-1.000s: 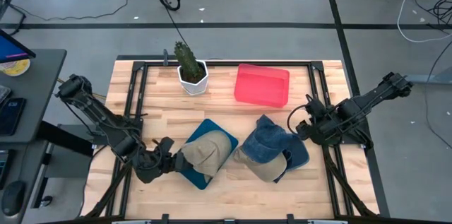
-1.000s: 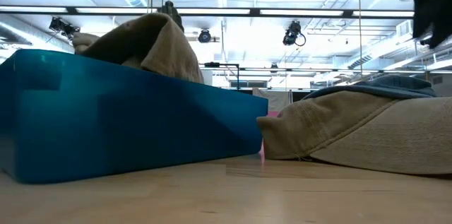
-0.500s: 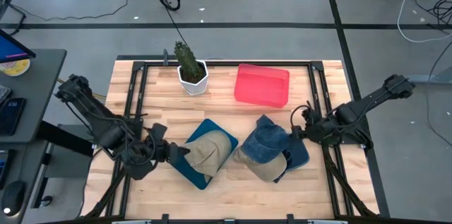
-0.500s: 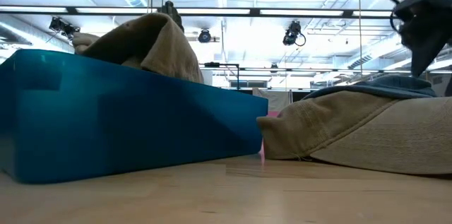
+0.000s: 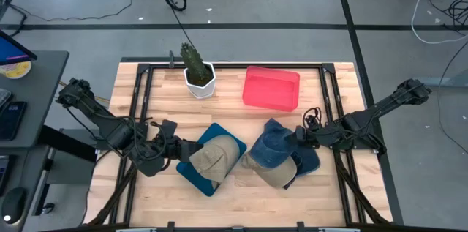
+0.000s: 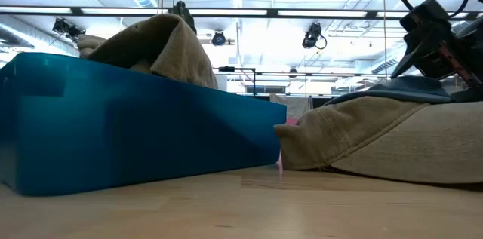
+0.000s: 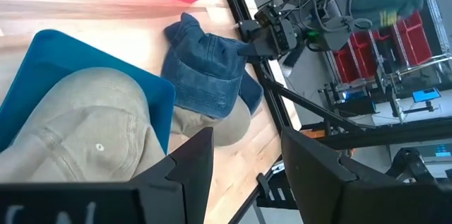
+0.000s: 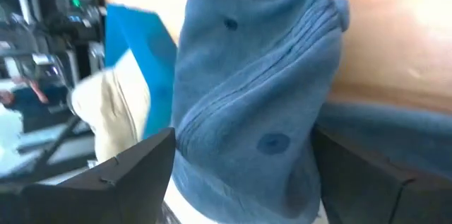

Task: Pick & Place hat
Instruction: Put the blue cap into the red bin

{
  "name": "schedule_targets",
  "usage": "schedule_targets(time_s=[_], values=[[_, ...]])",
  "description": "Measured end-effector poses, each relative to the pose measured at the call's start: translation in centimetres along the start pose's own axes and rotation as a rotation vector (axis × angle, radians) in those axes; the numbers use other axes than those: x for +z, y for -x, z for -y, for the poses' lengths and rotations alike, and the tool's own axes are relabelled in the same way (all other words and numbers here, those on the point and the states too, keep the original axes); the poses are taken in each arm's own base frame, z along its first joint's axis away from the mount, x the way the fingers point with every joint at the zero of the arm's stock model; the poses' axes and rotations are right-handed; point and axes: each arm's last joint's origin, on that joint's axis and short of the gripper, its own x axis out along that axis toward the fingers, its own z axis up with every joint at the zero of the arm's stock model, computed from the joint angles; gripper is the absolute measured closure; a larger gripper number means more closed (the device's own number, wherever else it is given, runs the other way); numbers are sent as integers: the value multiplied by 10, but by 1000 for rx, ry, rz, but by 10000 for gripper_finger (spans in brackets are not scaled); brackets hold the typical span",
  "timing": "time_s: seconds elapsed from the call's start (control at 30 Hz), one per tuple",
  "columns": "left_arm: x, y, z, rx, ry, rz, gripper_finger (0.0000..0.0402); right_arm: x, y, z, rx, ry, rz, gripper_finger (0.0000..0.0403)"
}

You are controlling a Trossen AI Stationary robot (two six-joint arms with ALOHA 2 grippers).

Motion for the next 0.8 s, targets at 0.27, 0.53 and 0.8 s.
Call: schedule_targets(time_s=[0.27,0.53,0.8], values=[[2,-3,-1,9,-12,11,232,6,-1,1,-10,43,89,90],[8,-8,-1,25,-70,35,232,8,-2,-2,14,64,105,193],[15,-14,-2,45,-123,62,232,5,-1,-12,108,126,91,388]])
